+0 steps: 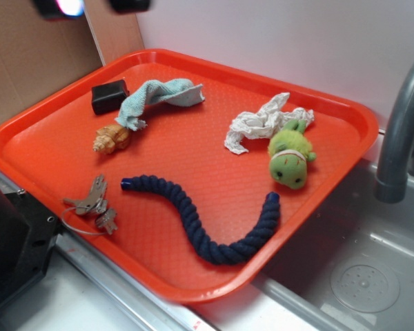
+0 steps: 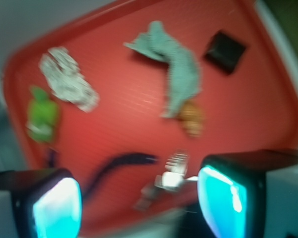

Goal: Grab the green animal.

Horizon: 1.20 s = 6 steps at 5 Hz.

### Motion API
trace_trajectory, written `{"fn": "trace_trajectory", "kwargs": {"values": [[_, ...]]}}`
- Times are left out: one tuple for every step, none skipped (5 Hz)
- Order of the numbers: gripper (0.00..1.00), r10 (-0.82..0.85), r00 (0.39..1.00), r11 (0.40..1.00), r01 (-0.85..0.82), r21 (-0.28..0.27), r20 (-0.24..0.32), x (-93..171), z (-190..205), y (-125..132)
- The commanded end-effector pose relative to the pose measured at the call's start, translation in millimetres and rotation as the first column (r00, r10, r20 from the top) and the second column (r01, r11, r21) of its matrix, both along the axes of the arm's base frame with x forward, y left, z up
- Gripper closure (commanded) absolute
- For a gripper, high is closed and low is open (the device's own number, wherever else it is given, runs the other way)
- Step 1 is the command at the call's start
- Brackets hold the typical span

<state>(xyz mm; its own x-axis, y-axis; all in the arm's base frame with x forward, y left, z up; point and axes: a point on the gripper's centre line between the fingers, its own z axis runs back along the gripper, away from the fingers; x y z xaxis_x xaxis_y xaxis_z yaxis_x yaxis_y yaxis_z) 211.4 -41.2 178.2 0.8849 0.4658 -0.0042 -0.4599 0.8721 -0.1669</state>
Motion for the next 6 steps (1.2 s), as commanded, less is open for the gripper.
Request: {"fn": "trace_trajectory", "kwargs": {"values": [[0.0,0.026,0.998,1.0,-0.025,-0.014,0.053,7,15,7],[0.0,0.026,0.998,1.0,-0.025,-0.014,0.053,7,15,7],[0.0,-0.102,0.994,0.994,0.1,0.042,0.043,39,-19,-24],[0.0,-0.122,0.99,0.993,0.122,0.011,0.067,52,-54,-51],[0.0,-0.16,0.985,0.986,0.162,-0.028,0.068,66,-79,-73],[0.0,-0.155,0.988,0.987,0.155,-0.04,-0.016,72,-105,-94]]}}
